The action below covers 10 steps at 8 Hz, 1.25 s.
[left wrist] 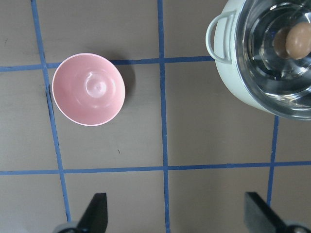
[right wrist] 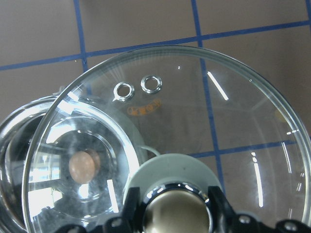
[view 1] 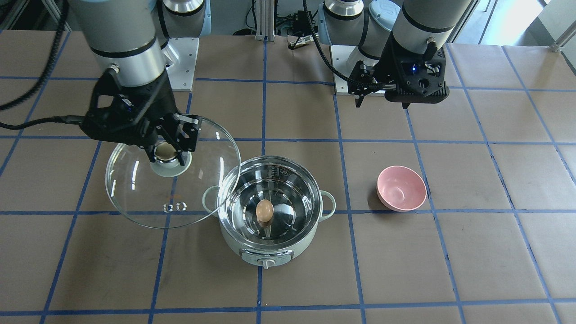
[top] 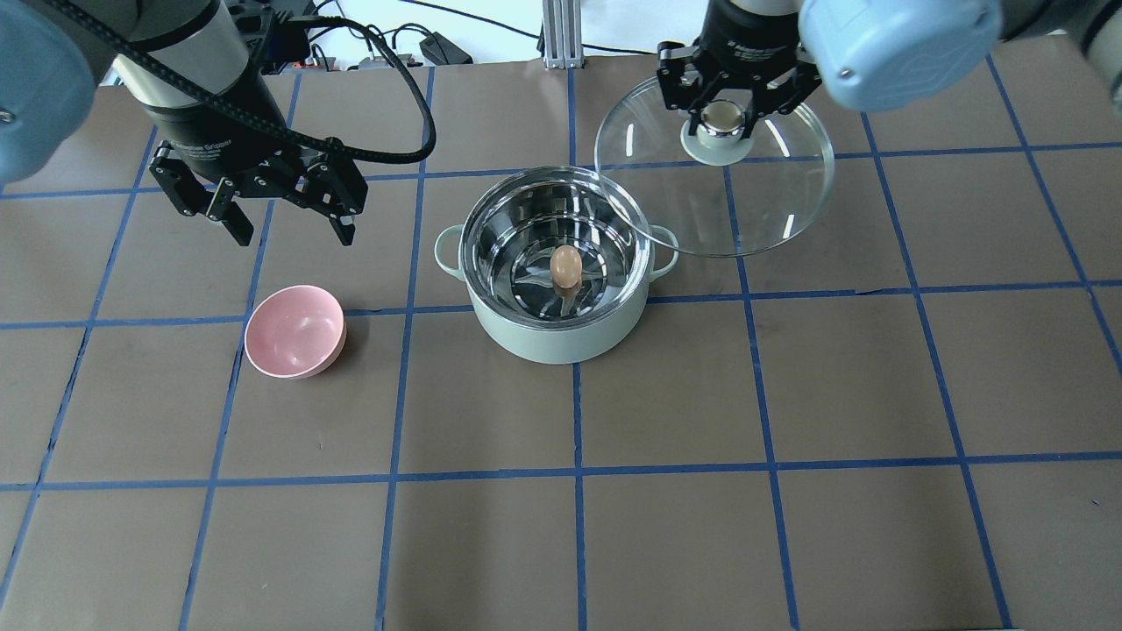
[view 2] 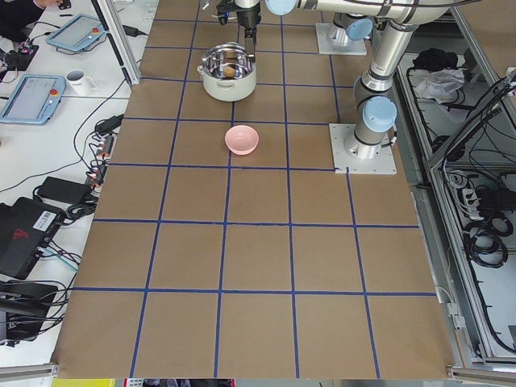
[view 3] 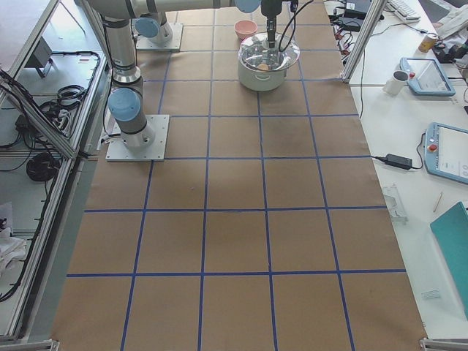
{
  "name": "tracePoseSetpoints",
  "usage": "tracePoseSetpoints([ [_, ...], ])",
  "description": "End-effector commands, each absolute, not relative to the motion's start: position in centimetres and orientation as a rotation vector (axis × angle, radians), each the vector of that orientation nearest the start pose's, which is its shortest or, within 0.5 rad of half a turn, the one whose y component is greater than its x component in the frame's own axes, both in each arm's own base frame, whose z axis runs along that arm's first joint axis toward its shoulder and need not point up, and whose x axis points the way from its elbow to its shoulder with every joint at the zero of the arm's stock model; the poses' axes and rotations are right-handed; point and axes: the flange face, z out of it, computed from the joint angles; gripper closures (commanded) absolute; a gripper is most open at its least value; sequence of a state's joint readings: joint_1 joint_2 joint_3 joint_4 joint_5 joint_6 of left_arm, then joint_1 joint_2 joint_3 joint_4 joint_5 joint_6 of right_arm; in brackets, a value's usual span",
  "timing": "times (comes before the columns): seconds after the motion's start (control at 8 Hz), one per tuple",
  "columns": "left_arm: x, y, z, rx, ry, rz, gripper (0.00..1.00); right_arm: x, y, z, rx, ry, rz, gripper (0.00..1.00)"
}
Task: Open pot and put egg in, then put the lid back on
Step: 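Move the glass lid with the right gripper over the pot and lower it on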
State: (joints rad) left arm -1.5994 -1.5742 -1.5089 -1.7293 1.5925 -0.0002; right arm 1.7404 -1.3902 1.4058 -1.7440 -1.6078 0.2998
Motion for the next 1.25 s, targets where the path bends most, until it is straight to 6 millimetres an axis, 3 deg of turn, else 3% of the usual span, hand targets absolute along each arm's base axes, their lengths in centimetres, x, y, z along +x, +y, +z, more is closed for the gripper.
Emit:
tracePoseSetpoints([
  [0.0,-13.7,-47.6,50.5,0.045,3.113,0.146,0.00,30.3,-56.1,44.6,0.336,3.070,-0.294,1.00],
  [0.38,-13.7,-47.3,50.5,0.045,3.113,0.151,0.00,36.7,-56.0,39.3,0.380,3.052,-0.302,1.00],
  [1.12,-13.8,-47.3,50.3,0.050,3.113,0.155,0.00,37.9,-55.6,37.1,0.494,3.031,-0.267,1.00],
])
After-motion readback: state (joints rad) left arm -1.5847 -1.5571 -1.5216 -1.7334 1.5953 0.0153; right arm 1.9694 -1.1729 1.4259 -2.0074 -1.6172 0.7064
